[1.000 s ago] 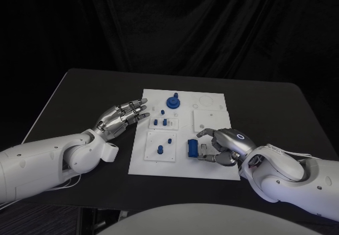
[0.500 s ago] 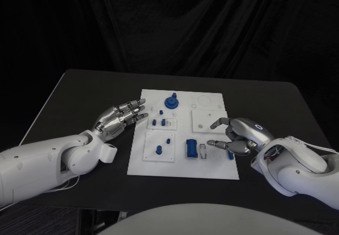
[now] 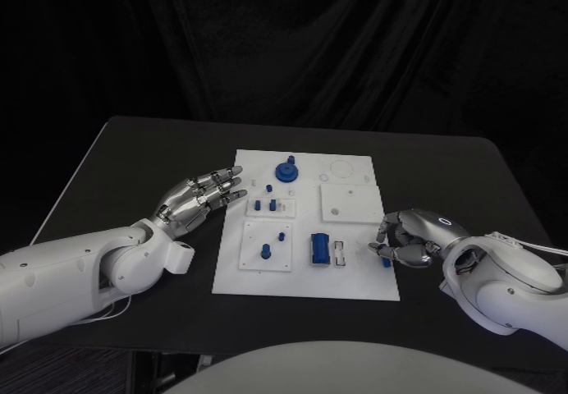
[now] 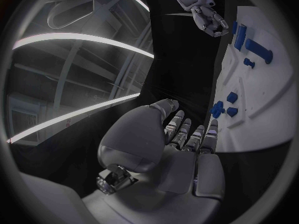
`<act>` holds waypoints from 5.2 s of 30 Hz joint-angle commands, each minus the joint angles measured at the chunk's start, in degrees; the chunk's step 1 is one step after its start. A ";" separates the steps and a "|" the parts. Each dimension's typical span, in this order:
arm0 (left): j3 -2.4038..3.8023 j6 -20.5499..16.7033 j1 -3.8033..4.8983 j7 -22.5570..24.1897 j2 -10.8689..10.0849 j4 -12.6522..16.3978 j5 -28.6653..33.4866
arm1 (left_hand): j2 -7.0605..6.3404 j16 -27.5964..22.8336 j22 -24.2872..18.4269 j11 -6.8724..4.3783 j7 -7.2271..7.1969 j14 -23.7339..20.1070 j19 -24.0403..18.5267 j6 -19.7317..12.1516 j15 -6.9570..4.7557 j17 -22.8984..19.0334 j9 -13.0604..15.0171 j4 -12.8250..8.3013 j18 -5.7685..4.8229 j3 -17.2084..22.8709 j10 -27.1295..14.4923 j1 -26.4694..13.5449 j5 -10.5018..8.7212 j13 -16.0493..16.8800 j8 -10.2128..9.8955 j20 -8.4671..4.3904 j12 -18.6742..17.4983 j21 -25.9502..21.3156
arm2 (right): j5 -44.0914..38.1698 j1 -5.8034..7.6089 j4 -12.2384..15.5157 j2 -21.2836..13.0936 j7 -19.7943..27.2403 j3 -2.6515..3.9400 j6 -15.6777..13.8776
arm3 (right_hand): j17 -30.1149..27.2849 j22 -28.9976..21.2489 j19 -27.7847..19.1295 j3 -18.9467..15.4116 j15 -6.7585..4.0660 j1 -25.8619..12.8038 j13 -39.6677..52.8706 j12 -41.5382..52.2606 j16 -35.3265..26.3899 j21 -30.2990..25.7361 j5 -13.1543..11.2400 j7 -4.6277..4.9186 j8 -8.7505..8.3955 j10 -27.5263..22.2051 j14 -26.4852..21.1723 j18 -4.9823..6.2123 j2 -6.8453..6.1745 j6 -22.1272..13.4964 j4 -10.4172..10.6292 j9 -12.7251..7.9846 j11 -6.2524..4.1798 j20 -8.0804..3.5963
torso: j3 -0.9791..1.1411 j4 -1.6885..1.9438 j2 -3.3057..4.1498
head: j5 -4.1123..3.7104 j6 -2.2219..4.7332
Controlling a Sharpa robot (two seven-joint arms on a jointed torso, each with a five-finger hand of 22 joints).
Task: Assemble the parts on the task board
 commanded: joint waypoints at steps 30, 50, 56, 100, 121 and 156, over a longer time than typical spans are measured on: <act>0.04 0.45 -0.09 0.49 0.25 0.04 0.06 | -0.35 0.41 0.10 0.35 -0.03 0.37 0.33 0.39 0.23 0.08 0.04 0.13 -0.12 0.45 0.18 -0.31 0.33 0.06 0.38 0.20 0.26 -0.06 | -11.29 -1.78 0.83 -0.99 -9.18 0.01 3.24 | 4.31 10.93 1.96 -0.72 -0.51 -3.42 15.09 0.29 -0.46 -0.40 -7.24 -0.26 1.97 5.96 3.90 0.84 -0.51 -3.40 0.54 4.44 -0.54 -0.65 | 0.09 -0.03 0.00 | -0.09 -0.01; 0.04 0.68 -0.13 0.28 0.37 -0.15 0.06 | -0.38 0.40 0.09 0.37 -0.03 0.36 0.34 0.35 0.24 0.08 0.04 0.14 -0.12 0.50 0.19 -0.32 0.33 0.06 0.37 0.20 0.28 -0.05 | -10.57 -2.63 -0.71 0.81 -8.88 0.01 4.27 | 4.23 10.90 1.95 0.85 -0.31 -3.25 15.09 0.29 -0.50 -0.56 -0.71 0.07 -0.89 5.96 3.90 0.86 0.16 -3.36 0.21 4.00 -0.25 -0.52 | 0.08 0.00 0.00 | -0.18 -0.01; 0.04 0.82 -0.15 0.23 0.40 0.15 0.06 | -0.41 0.40 -0.03 0.42 0.00 0.34 0.30 0.38 0.25 0.07 0.04 0.18 -0.14 0.61 0.19 -0.34 0.34 0.06 0.37 0.20 0.28 -0.07 | -9.20 -2.76 -1.02 1.47 -8.76 0.01 5.12 | 4.68 11.05 2.12 3.55 -0.36 0.24 15.09 0.29 -0.25 -0.16 6.95 0.00 -3.57 5.96 4.00 0.77 -1.35 -0.76 -0.89 3.02 -0.34 -0.52 | 0.08 0.03 0.01 | -0.13 -0.01; 0.04 1.26 -0.42 -0.14 0.24 0.32 0.07 | -0.38 0.47 0.05 0.71 0.24 0.44 0.42 0.56 0.30 0.10 0.06 0.33 -0.21 0.99 0.26 -0.39 0.39 0.07 0.41 0.21 0.37 -0.02 | 26.68 -3.09 -0.41 4.30 8.20 0.08 -15.55 | 2.28 11.17 2.42 14.96 -2.69 0.87 15.09 0.29 -1.21 0.45 4.61 -3.10 -6.76 5.96 3.76 0.69 -3.78 10.96 -6.84 6.95 -3.04 -2.70 | 0.11 -0.07 -0.03 | 0.23 -0.01; 0.04 1.11 -0.46 -0.33 0.32 0.52 0.07 | -0.40 0.48 0.05 0.74 0.27 0.46 0.44 0.60 0.31 0.10 0.06 0.36 -0.23 1.08 0.29 -0.40 0.40 0.07 0.41 0.21 0.41 -0.02 | 42.16 -3.10 -1.71 7.12 11.50 0.08 -15.89 | 1.09 10.94 2.23 13.89 -2.58 -2.29 15.09 0.29 -1.73 -0.18 3.86 -2.85 -7.84 5.96 3.58 0.83 -2.45 10.49 -5.40 8.35 -2.87 -2.70 | 0.03 0.03 0.12 | -0.18 -0.01; 0.04 1.30 -0.47 -0.36 0.66 0.17 0.07 | -0.45 0.49 0.05 0.77 0.28 0.46 0.46 0.58 0.31 0.10 0.06 0.40 -0.26 1.21 0.29 -0.42 0.40 0.07 0.41 0.20 0.40 -0.01 | 39.13 -3.20 -3.97 9.96 5.33 0.06 -9.43 | -0.24 10.69 1.93 12.38 -2.08 -3.48 15.09 0.29 -2.34 -0.99 -1.07 -2.13 -9.62 5.96 3.35 0.99 -1.84 8.87 -5.61 9.90 -2.25 -2.25 | 0.07 -0.01 -0.03 | 0.03 -0.01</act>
